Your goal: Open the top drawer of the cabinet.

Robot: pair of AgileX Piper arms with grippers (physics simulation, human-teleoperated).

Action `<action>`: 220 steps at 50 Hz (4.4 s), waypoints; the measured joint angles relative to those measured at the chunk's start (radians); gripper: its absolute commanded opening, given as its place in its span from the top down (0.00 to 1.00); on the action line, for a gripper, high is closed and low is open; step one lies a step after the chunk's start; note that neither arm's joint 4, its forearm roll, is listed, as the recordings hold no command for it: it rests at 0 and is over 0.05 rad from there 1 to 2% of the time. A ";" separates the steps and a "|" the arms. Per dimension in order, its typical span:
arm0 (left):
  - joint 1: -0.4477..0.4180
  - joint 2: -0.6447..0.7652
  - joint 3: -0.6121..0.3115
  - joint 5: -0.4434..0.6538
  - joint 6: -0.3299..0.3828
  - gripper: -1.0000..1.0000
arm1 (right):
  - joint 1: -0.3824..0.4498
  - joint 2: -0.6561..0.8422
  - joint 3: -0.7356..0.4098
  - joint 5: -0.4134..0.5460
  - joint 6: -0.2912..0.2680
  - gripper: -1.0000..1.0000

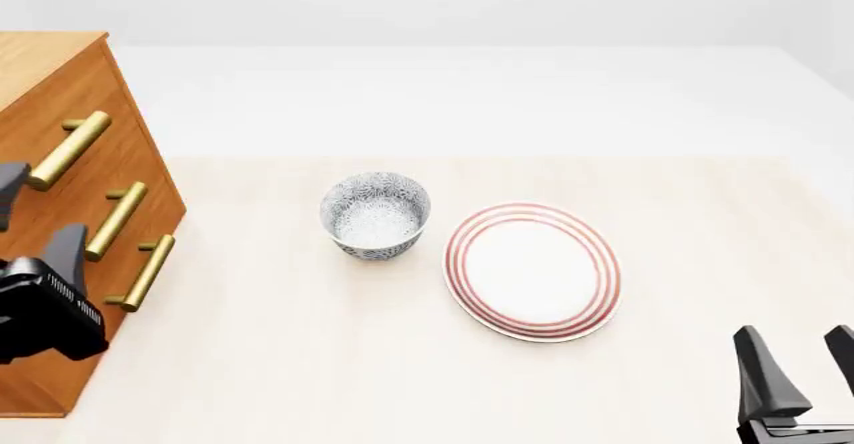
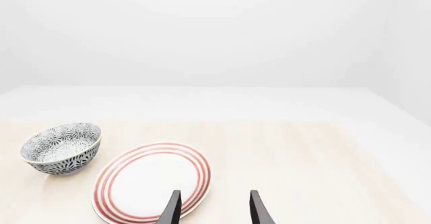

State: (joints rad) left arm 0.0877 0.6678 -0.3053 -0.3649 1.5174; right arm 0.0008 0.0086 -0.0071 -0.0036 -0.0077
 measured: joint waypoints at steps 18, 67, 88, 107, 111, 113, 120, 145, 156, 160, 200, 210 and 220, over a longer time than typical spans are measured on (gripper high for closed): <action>0.029 0.134 0.022 -0.155 0.038 0.00 | 0.000 0.000 0.000 0.000 0.000 0.00; 0.106 0.403 0.020 -0.421 0.072 0.00 | 0.000 0.000 0.000 0.000 0.000 0.00; 0.147 0.470 0.005 -0.473 0.051 0.00 | 0.000 0.000 0.000 0.000 0.000 0.00; 0.184 0.520 -0.004 -0.506 0.039 0.00 | 0.000 0.000 0.000 0.000 0.000 0.00; 0.189 0.534 -0.010 -0.513 0.038 0.00 | 0.000 0.000 0.000 0.000 0.000 0.00; 0.191 0.543 -0.013 -0.517 0.038 0.00 | 0.000 0.000 0.000 0.000 0.000 0.00; 0.198 0.568 -0.030 -0.523 0.036 0.00 | 0.000 0.000 0.000 0.000 0.000 0.00; 0.235 0.592 -0.084 -0.502 0.033 0.00 | 0.000 0.000 0.000 0.000 0.000 0.00; 0.232 0.605 -0.090 -0.500 0.032 1.00 | 0.000 0.000 0.000 0.000 0.000 0.00; 0.228 0.596 -0.100 -0.508 0.031 1.00 | 0.000 0.000 0.000 0.000 0.000 0.00; 0.212 0.568 -0.113 -0.451 0.065 1.00 | 0.000 0.000 0.000 0.000 0.000 0.00; 0.198 0.550 -0.115 -0.421 0.070 1.00 | 0.000 0.000 0.000 0.000 0.000 0.00; 0.183 0.538 -0.116 -0.399 0.083 1.00 | 0.000 0.000 0.000 0.000 0.000 0.00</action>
State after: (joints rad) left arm 0.2712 1.2057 -0.4211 -0.7638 1.6004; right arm 0.0008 0.0083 -0.0070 -0.0032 -0.0077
